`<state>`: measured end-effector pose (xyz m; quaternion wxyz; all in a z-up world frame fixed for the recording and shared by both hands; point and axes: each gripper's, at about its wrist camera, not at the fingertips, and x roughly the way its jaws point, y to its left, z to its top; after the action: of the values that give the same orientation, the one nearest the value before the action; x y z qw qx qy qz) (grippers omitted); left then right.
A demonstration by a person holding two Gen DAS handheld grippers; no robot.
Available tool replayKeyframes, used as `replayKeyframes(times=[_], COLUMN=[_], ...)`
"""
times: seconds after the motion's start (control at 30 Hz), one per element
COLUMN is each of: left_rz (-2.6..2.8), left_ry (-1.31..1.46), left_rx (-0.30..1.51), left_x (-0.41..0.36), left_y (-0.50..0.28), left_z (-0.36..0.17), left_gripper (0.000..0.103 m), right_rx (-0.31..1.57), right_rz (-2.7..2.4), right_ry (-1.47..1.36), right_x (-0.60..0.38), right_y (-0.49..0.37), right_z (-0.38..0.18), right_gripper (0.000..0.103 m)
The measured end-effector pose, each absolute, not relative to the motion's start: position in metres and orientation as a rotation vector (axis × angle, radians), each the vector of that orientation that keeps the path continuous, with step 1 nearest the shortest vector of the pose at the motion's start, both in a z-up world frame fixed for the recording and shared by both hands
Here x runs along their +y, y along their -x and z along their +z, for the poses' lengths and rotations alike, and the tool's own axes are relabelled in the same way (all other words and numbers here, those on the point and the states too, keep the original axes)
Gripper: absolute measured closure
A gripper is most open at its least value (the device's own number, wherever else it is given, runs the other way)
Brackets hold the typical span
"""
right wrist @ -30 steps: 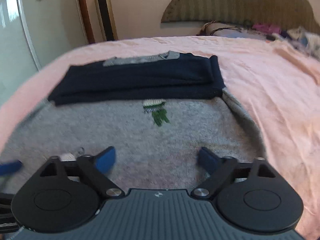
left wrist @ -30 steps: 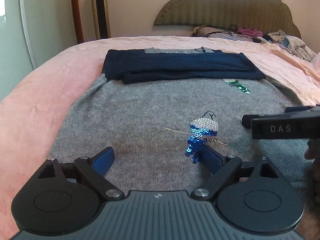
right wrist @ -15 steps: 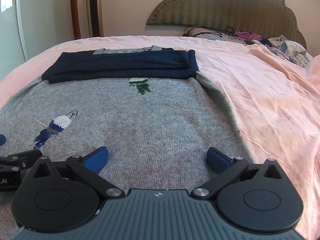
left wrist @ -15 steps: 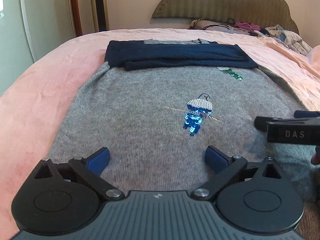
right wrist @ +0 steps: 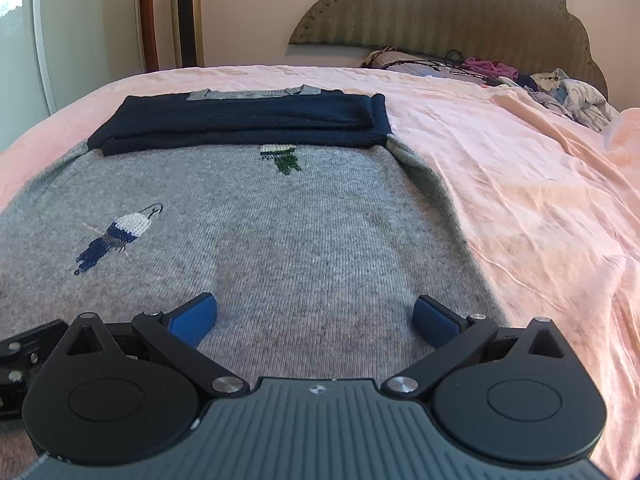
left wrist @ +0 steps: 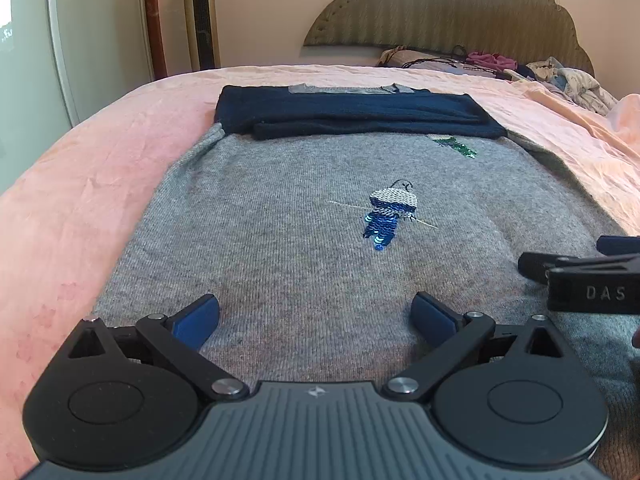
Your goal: Fold small clothes
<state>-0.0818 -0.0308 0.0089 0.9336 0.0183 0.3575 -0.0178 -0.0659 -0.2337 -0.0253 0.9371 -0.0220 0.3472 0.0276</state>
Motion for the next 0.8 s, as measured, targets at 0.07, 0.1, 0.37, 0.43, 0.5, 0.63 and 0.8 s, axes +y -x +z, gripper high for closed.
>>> replayKeyframes(times=[0.07,0.1,0.37,0.43,0.5,0.63,0.8], left_rz=[-0.036,-0.036,-0.036,-0.036,-0.036,-0.036,-0.036], left_ry=[-0.037,-0.037,-0.038,-0.038,-0.037,-0.037,-0.038], left_rx=[0.731,0.731,0.731,0.731,0.732,0.731,0.732], left_x=[-0.031,-0.031,-0.031,-0.031,-0.031,-0.031,-0.031], left_y=[0.082,0.082,0.082,0.082,0.082,0.082,0.082], left_z=[0.009,0.009,0.009,0.009,0.009,0.009,0.009], left_gripper=[0.000,0.000,0.000,0.000,0.000,0.000,0.000], right_rx=[0.694,0.693,0.689,0.688,0.688,0.690,0.682], right_rz=[0.069,0.074,0.078,0.079,0.078,0.069,0.087], right_ry=[0.032,0.025,0.027,0.026,0.026,0.032,0.034], right_x=[-0.237,-0.239,-0.237,-0.237,-0.237,-0.235,-0.237], right_y=[0.076,0.078,0.076,0.076,0.077,0.083,0.102], right_z=[-0.027,-0.027,-0.028,-0.028,-0.028,-0.027,-0.028], right_gripper=[0.000,0.000,0.000,0.000,0.000,0.000,0.000])
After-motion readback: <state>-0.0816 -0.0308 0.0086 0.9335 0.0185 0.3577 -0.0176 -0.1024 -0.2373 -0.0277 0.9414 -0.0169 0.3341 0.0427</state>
